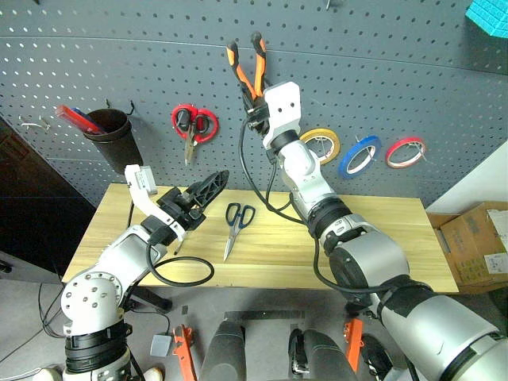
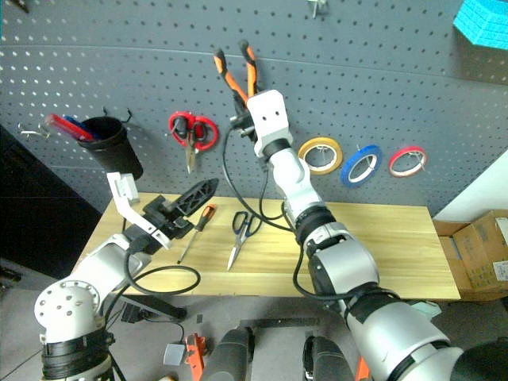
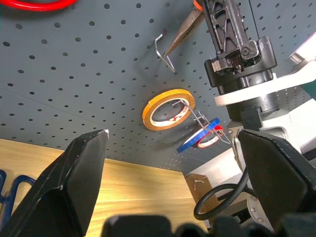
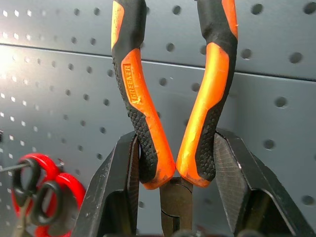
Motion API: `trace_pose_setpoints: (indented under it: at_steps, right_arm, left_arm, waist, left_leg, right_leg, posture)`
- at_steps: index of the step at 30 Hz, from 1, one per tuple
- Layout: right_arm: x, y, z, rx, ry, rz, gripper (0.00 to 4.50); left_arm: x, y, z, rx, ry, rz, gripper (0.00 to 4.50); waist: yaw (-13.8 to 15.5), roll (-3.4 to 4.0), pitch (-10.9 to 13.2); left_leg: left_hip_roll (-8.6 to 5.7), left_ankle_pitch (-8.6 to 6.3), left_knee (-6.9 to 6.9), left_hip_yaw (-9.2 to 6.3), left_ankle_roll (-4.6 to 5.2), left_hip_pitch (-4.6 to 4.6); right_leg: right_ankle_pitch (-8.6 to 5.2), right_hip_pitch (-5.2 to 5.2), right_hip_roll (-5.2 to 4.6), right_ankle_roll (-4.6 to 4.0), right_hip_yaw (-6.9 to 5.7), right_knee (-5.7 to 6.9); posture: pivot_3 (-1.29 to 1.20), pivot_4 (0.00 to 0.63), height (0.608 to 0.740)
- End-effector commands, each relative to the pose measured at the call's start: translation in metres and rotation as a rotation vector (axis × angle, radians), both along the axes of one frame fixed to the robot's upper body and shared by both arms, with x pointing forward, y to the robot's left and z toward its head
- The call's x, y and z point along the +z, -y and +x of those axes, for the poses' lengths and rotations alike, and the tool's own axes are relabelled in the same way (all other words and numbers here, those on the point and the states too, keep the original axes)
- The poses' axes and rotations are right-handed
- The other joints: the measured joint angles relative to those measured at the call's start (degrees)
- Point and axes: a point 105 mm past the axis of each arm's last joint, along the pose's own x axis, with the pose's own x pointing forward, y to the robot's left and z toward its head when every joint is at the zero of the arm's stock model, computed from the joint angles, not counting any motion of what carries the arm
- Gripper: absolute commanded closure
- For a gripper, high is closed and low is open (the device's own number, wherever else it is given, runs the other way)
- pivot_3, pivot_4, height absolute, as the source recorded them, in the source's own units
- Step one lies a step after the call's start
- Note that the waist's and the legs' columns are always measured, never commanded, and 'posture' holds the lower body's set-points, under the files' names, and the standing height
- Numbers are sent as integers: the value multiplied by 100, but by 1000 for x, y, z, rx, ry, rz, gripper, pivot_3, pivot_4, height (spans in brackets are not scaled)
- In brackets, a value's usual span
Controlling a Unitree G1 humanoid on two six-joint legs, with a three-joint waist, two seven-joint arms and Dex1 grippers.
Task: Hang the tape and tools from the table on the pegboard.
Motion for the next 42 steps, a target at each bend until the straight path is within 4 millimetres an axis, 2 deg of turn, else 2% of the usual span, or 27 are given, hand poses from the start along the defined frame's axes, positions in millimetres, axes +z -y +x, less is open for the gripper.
trace_pose_setpoints:
  at_steps: [1,6,12,22,24,25,28,29,30,32,35,40,42]
  right_arm:
    - [29,4,-3,-12,81,38,2769]
    - [14,2,-1,-9,38,21,2769]
    - [-27,6,5,-38,-65,-40,2769]
    - [-44,8,9,-59,-129,-73,2769]
    - [-44,7,8,-57,-126,-79,2059]
    - [-44,7,8,-56,-124,-80,1917]
    - [-43,8,8,-62,-121,-75,940]
    - [-43,9,8,-63,-124,-68,940]
    - [-43,10,8,-58,-128,-60,521]
    - [-46,12,7,-36,-132,-54,454]
    - [-61,21,-7,52,-120,-71,454]
    - [-104,34,-64,284,-214,-175,454]
    - [-115,36,-87,357,-267,-225,454]
  left_arm:
    - [16,6,-6,-28,68,-11,0]
    - [16,7,-4,-33,68,-7,0]
    - [17,8,-6,-36,68,-7,0]
    - [16,8,-6,-40,60,-2,0]
    - [15,8,-6,-42,59,-2,0]
    - [15,8,-6,-43,58,-3,0]
    - [15,8,-5,-46,57,-2,0]
    - [14,8,-5,-46,54,3,0]
    - [13,8,-4,-46,50,12,0]
    - [9,8,-4,-45,39,43,0]
    - [-9,7,0,-12,5,169,0]
    - [-44,-5,10,92,-36,424,0]
    - [-59,-9,14,112,-58,533,0]
  waist:
    - [0,0,0]
    - [-1,0,0]
    - [2,0,0]
    - [0,1,0]
    - [-1,1,-1]
    - [-2,1,0]
    - [-3,1,0]
    - [-3,1,0]
    - [-6,1,0]
    - [-12,1,0]
    - [-10,1,0]
    - [-20,17,3]
    - [-36,23,5]
  left_leg:
    - [0,0,0,0,0,0]
    - [0,0,0,1,0,0]
    - [-1,0,1,0,0,1]
    - [-1,0,-2,-1,0,2]
    - [-1,0,0,-1,0,2]
    - [-1,0,2,-1,0,2]
    - [-1,0,2,0,1,3]
    - [-1,0,3,0,0,3]
    - [-1,0,3,0,1,3]
    - [0,0,4,0,0,5]
    - [-1,0,4,-1,1,6]
    - [-3,-1,1,2,1,8]
    - [-3,-1,0,3,1,6]
  right_leg:
    - [0,0,0,0,0,0]
    - [0,0,0,0,1,1]
    - [0,2,0,0,1,2]
    - [-1,1,0,-1,0,3]
    - [0,2,0,-1,1,2]
    - [-1,3,0,-1,1,2]
    - [0,3,0,-1,1,3]
    - [0,3,0,-1,1,4]
    - [-1,2,1,-1,1,7]
    - [-1,1,2,-1,2,12]
    - [-1,3,2,0,2,14]
    - [-2,12,0,0,5,-1]
    - [-2,7,0,1,6,-1]
  posture:
    - [344,116,740]
    - [348,117,740]
    - [351,124,740]
    - [343,134,740]
    - [339,136,740]
    - [338,136,740]
    - [331,138,740]
    - [325,138,740]
    - [323,138,740]
    - [315,143,740]
    - [297,150,740]
    - [263,162,740]
    - [242,166,740]
